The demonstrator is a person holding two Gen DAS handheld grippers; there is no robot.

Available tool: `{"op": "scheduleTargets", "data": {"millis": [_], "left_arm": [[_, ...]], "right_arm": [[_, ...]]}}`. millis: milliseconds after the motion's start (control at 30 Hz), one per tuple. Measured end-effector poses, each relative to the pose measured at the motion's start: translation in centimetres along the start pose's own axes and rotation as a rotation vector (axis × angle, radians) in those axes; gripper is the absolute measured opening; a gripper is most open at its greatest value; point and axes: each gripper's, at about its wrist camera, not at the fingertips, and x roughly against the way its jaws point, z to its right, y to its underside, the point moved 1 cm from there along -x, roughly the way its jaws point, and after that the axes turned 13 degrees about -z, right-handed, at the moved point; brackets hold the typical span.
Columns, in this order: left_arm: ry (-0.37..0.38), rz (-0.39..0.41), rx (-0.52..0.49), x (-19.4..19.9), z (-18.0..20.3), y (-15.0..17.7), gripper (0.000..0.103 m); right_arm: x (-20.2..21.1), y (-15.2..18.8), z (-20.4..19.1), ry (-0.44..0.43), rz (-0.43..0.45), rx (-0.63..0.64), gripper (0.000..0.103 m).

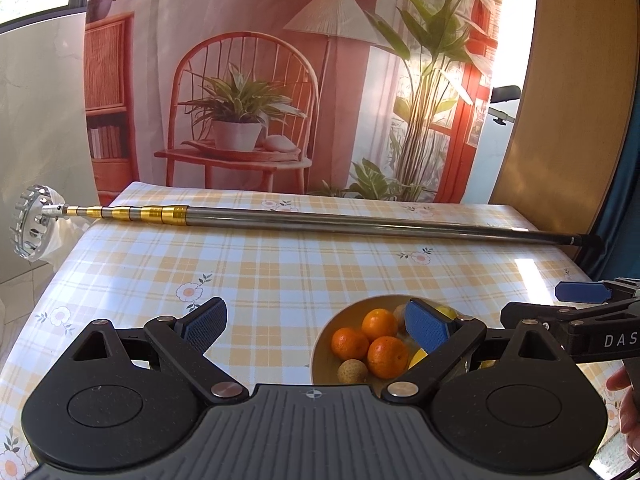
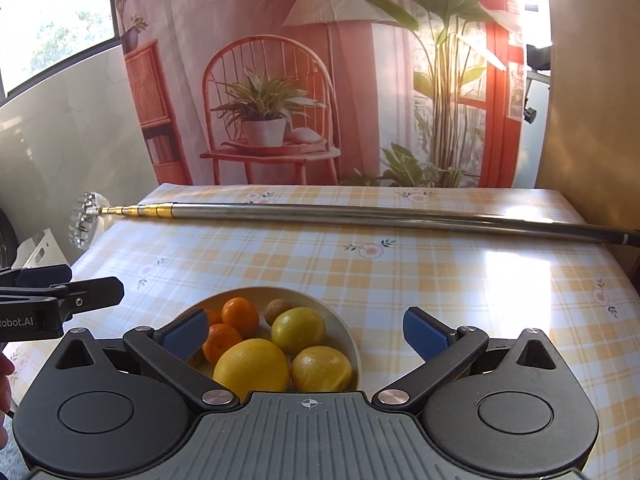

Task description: Organize fruits

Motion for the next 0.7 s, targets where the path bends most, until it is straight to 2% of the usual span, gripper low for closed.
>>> {"op": "scheduleTargets", "data": {"millis": [300, 500, 700], "left_arm": [[0.061, 0.045, -0.021, 1.9, 0.1, -2.4, 0.097], [0.022, 0.125, -0.064, 5.5, 1.1, -5.0, 0.097], [-0.089, 0.256, -0.156, 9.8, 3.6, -6.7, 0.102]], "right_arm": [[3.8, -2.6, 0.9, 0.004, 0.076, -0.029, 0.103], [7.7, -4.9, 0.8, 0.025, 0.156, -0.023, 0.103], [11.5, -6.7, 0.8, 0.024, 0.244, -0.021, 0.103]]}}
